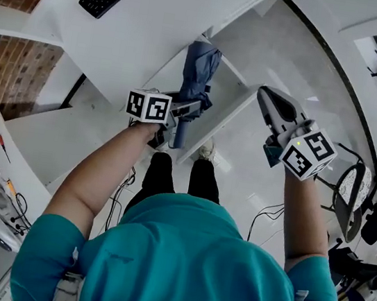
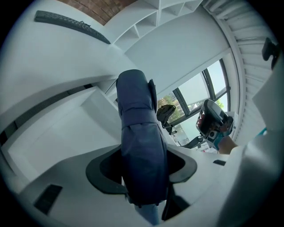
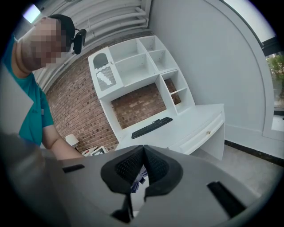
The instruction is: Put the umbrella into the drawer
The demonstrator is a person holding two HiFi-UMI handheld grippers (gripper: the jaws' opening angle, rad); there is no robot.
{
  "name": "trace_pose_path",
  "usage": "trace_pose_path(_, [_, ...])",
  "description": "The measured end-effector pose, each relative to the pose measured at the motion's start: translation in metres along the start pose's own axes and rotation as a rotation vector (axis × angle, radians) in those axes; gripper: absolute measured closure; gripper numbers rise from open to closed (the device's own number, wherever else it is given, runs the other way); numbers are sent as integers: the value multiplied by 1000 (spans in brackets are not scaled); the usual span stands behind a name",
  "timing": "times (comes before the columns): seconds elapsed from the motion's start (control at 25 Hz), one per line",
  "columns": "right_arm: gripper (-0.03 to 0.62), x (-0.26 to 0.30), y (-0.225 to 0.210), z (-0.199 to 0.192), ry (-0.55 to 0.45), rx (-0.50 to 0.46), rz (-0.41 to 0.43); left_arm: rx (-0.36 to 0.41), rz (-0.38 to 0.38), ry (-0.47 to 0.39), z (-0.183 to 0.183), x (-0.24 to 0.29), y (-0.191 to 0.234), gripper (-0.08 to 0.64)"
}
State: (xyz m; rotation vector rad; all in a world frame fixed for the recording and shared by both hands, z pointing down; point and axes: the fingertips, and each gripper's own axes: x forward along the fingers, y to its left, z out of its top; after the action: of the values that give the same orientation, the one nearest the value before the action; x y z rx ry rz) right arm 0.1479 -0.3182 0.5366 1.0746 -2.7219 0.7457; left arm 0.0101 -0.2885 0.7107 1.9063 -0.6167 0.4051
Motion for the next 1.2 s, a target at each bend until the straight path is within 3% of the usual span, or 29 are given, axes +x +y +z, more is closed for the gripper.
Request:
trace_pose_path(0.52, [569, -5, -17, -24, -8, 24, -17, -165, 103, -17, -21, 42, 70, 321])
trace_pose_path(1.2, [569, -6, -23, -49, 10, 53, -7, -172, 275, 24, -28, 72, 120, 319])
